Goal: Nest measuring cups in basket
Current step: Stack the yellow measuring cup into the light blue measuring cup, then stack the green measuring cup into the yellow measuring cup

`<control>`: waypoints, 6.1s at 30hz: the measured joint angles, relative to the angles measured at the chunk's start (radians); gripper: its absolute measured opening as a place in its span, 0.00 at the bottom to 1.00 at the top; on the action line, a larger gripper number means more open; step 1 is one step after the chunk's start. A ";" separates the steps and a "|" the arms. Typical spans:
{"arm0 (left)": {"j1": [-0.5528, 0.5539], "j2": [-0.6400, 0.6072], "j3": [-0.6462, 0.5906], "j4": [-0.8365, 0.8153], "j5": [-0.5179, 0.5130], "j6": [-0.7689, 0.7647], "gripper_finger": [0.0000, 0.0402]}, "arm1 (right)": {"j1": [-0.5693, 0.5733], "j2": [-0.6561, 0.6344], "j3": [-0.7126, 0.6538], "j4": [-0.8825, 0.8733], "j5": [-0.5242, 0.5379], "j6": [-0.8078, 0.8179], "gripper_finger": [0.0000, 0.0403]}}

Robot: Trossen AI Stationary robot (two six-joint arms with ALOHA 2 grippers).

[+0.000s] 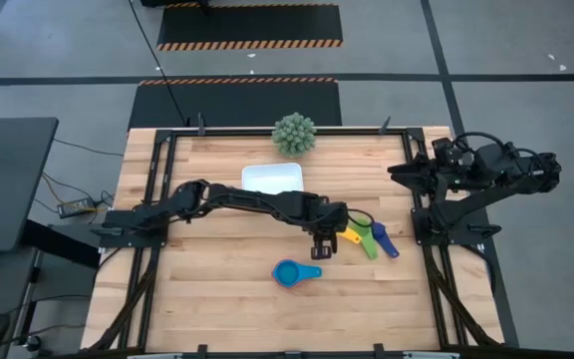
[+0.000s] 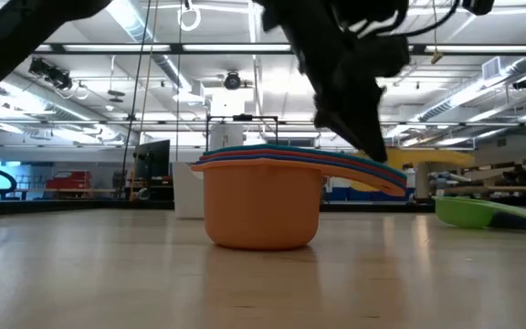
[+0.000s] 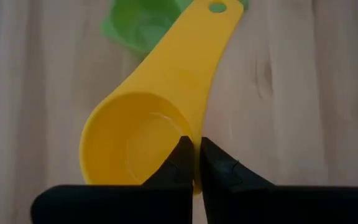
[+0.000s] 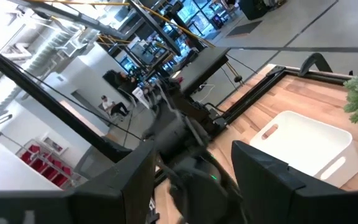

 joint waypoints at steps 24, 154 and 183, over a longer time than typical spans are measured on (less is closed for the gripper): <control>-0.227 -0.149 0.000 -0.341 -0.074 -0.815 0.03 | 0.000 -0.008 0.000 0.007 -0.064 -0.104 0.54; -0.021 0.184 0.063 0.417 -0.045 0.348 0.46 | 0.000 0.051 0.000 0.252 -0.051 -0.006 0.54; 0.036 0.213 0.063 0.408 -0.041 0.742 0.10 | 0.000 0.127 0.000 0.323 0.054 0.033 0.54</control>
